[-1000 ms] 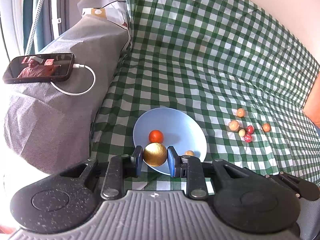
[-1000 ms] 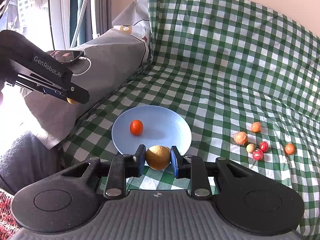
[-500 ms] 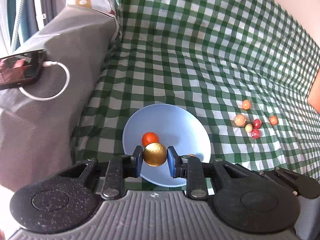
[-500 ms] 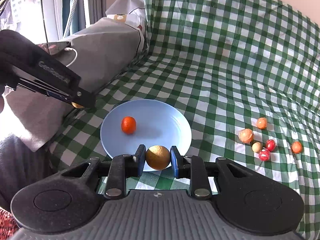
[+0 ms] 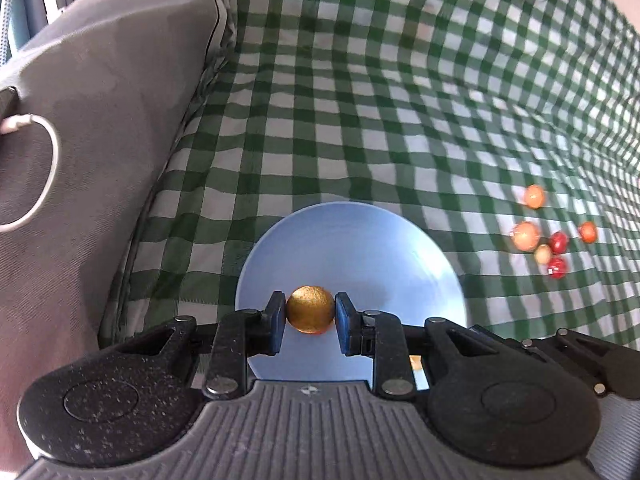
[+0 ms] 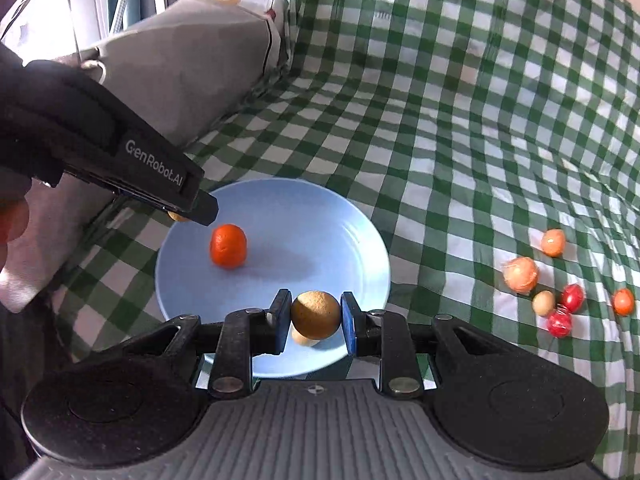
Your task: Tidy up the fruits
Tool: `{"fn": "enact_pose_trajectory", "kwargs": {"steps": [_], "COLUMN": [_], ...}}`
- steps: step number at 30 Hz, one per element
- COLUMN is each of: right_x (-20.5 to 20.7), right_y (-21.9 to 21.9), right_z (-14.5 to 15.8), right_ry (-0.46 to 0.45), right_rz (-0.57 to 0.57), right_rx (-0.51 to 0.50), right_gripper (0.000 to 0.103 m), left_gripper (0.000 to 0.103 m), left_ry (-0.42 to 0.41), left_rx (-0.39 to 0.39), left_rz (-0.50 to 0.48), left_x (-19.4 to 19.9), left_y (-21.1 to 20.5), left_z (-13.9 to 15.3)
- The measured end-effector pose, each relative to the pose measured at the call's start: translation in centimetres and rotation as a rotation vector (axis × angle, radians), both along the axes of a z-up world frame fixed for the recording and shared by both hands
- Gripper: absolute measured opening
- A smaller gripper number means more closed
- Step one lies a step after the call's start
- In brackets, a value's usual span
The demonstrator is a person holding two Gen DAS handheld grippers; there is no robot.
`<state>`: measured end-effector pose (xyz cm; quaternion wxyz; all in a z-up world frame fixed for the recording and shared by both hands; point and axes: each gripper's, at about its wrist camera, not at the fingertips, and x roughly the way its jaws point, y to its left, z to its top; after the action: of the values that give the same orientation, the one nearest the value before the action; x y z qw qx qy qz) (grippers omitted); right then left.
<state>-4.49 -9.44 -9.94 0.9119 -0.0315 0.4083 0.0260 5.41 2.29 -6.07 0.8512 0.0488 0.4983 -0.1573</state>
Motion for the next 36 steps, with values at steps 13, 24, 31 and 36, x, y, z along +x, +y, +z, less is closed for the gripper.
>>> {"fn": "enact_pose_trajectory", "kwargs": {"steps": [13, 24, 31, 36], "right_x": [3.4, -5.0, -10.2, -12.1], "right_y": [0.8, 0.4, 1.9, 2.4], "right_z": [-1.3, 3.5, 5.7, 6.9], "right_ry": [0.065, 0.057, -0.023, -0.075], "right_rz": [0.081, -0.029, -0.066, -0.07], "right_rx": [-0.009, 0.018, -0.003, -0.016], "right_gripper": [0.058, 0.097, 0.1, 0.102], "left_gripper": [0.103, 0.103, 0.103, 0.103], "left_ry": [-0.054, -0.034, -0.051, -0.089], "left_rx": [0.027, 0.065, 0.094, 0.094], "left_rz": [0.026, 0.063, 0.074, 0.062], "left_x": [1.3, -7.2, -11.4, -13.4], "left_y": [0.5, 4.6, 5.5, 4.9], "left_z": [-0.3, 3.4, 4.6, 6.0]}}
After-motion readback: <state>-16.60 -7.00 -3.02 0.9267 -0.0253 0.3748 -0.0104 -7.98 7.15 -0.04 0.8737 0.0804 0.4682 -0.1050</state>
